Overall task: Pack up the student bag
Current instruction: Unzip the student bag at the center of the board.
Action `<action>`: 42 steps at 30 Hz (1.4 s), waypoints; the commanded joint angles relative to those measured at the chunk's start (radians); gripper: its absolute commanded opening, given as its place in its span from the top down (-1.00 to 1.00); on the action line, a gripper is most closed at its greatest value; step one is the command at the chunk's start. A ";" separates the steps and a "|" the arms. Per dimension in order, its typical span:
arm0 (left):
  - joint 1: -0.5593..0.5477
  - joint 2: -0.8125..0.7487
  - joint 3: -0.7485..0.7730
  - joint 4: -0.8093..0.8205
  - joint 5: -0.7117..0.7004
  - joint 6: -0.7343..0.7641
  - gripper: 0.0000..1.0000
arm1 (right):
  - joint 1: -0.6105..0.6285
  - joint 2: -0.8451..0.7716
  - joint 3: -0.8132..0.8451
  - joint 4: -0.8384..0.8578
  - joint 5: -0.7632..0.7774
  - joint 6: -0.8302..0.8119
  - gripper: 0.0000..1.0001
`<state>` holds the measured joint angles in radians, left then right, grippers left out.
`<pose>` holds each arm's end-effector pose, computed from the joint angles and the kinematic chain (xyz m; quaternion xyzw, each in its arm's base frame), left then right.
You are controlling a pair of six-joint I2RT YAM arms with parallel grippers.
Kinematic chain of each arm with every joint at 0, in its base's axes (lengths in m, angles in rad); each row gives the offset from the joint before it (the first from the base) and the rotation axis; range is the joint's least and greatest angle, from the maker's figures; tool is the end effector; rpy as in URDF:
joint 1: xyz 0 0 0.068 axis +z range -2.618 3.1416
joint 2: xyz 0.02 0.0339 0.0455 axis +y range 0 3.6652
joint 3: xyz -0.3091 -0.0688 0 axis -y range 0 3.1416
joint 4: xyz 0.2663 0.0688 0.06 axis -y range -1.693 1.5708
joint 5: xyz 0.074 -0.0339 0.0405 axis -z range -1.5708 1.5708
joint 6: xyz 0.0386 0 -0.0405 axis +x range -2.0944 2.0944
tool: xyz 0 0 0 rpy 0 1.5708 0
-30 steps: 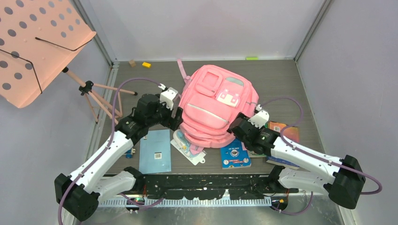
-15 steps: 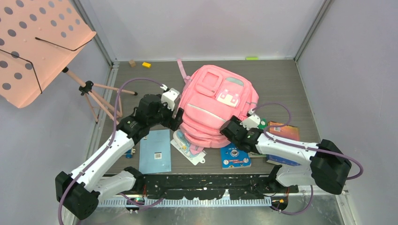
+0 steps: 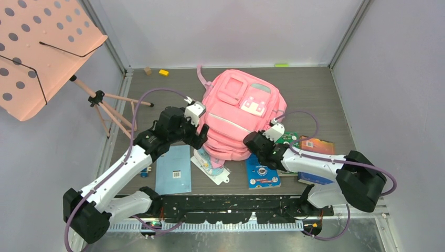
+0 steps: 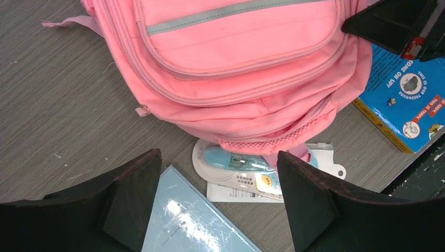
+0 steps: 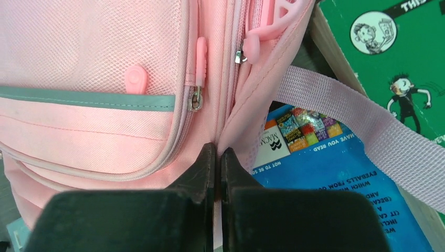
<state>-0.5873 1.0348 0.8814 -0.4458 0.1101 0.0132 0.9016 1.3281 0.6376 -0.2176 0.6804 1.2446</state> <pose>0.1868 -0.1295 0.3345 0.2857 0.8359 -0.1787 0.4334 0.1761 0.1835 0.2082 0.2591 0.8598 0.1188 0.4237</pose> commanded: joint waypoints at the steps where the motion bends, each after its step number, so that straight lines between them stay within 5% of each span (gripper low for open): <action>1: -0.011 -0.030 -0.011 0.020 0.045 0.029 -0.68 | -0.015 -0.081 0.047 0.128 0.042 -0.239 0.99; 10: -0.012 -0.041 -0.011 0.033 0.078 0.016 -0.69 | -0.210 -0.160 0.236 0.081 -0.481 -0.670 0.99; 19: -0.012 -0.022 -0.009 0.025 0.077 0.021 -0.48 | -0.287 -0.060 0.396 -0.022 -0.933 -0.781 0.99; 34: -0.072 0.032 -0.015 0.009 0.105 0.036 -0.49 | -0.305 0.008 0.430 0.023 -0.856 -0.789 0.99; 36: -0.083 0.044 -0.007 0.001 0.078 0.035 -0.52 | -0.311 0.022 0.435 -0.001 -0.742 -0.786 0.77; 39: -0.096 0.048 0.002 -0.005 0.044 0.015 -0.58 | -0.317 0.050 0.463 -0.105 -0.454 -0.761 -0.22; 42: -0.110 0.039 -0.006 0.020 0.063 -0.007 -0.61 | -0.317 0.038 0.458 -0.189 -0.334 -0.711 -0.59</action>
<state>-0.6800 1.0866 0.8684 -0.4492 0.1761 0.0292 0.5926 1.3838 1.0435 -0.3504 0.0795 0.4858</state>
